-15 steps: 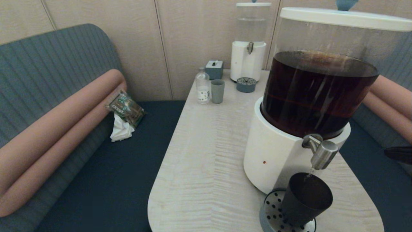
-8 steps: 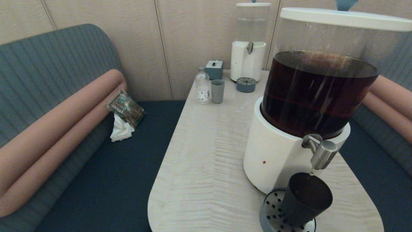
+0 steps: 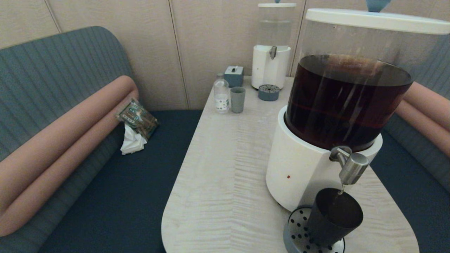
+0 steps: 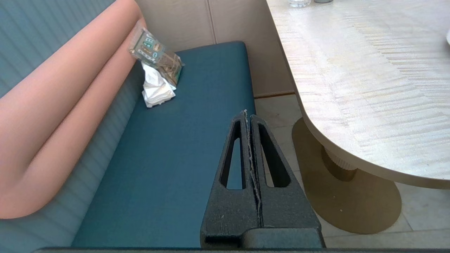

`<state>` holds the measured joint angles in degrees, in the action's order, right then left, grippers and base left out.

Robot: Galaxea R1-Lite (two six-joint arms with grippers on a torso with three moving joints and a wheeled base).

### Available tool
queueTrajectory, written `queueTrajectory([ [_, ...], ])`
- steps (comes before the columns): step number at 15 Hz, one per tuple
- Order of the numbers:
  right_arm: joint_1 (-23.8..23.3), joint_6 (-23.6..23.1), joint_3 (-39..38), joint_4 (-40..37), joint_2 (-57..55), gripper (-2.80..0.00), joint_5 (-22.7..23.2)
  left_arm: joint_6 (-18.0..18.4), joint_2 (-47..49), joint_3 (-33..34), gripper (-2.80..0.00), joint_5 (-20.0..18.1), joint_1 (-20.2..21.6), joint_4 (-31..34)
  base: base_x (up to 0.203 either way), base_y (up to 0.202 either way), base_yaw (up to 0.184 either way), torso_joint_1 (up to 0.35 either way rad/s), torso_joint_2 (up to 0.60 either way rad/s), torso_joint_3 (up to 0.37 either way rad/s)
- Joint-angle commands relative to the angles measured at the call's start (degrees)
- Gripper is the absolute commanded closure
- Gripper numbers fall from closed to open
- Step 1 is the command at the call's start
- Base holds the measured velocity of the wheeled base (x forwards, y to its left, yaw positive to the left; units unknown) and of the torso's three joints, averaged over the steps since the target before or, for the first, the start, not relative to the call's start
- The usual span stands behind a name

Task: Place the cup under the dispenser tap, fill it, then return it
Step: Turn off the faucet

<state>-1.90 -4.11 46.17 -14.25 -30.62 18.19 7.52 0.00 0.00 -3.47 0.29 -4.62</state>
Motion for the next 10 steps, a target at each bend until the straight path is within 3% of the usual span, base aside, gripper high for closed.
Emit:
queueTrajectory([
  [1,-0.1,0.0,-2.1,0.0,5.9,0.0,-1.3,0.0,0.0,2.3,0.0,0.0,0.0,0.0,0.0,0.0,0.0,0.0,0.0,0.0],
  [10,1.6,-0.9,-17.9,3.6,21.7,0.0,-7.2,0.0,0.0,2.3,0.0,0.0,0.0,0.0,0.0,0.0,0.0,0.0,0.0,0.0],
])
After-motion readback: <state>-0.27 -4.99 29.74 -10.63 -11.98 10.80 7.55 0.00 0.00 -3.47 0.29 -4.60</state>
